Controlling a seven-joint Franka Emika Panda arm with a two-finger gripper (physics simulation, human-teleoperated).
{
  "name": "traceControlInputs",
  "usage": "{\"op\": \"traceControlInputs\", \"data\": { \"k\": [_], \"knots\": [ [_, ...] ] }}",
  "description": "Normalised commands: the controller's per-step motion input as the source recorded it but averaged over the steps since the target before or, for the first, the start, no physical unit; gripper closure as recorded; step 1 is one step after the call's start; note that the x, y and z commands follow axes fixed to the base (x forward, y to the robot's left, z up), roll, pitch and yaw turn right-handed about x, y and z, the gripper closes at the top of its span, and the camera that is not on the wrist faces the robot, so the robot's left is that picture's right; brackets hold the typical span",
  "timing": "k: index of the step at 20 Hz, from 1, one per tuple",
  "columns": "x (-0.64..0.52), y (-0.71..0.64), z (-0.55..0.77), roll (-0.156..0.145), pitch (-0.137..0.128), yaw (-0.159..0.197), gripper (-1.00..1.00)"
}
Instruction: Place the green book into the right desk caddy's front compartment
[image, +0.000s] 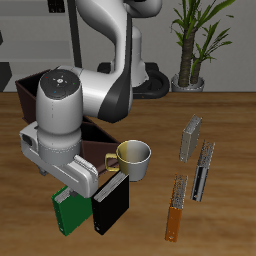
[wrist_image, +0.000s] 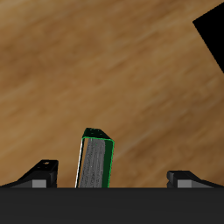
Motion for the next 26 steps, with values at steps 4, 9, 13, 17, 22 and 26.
{"op": "traceControlInputs", "data": {
  "k": [4, 9, 13, 17, 22, 26],
  "knots": [
    [0.03, -0.03, -0.19, -0.005, 0.024, -0.016, -1.0],
    [0.03, -0.02, -0.22, 0.004, 0.042, -0.011, -1.0],
    [0.01, 0.03, -0.19, 0.012, 0.033, 0.01, 1.0],
    [0.0, 0.0, -0.14, -0.01, 0.022, -0.011, 1.0],
    [0.09, 0.12, -0.13, 0.032, 0.014, 0.003, 1.0],
    [0.07, 0.17, 0.01, 0.031, -0.002, 0.001, 1.0]
  ]
}}
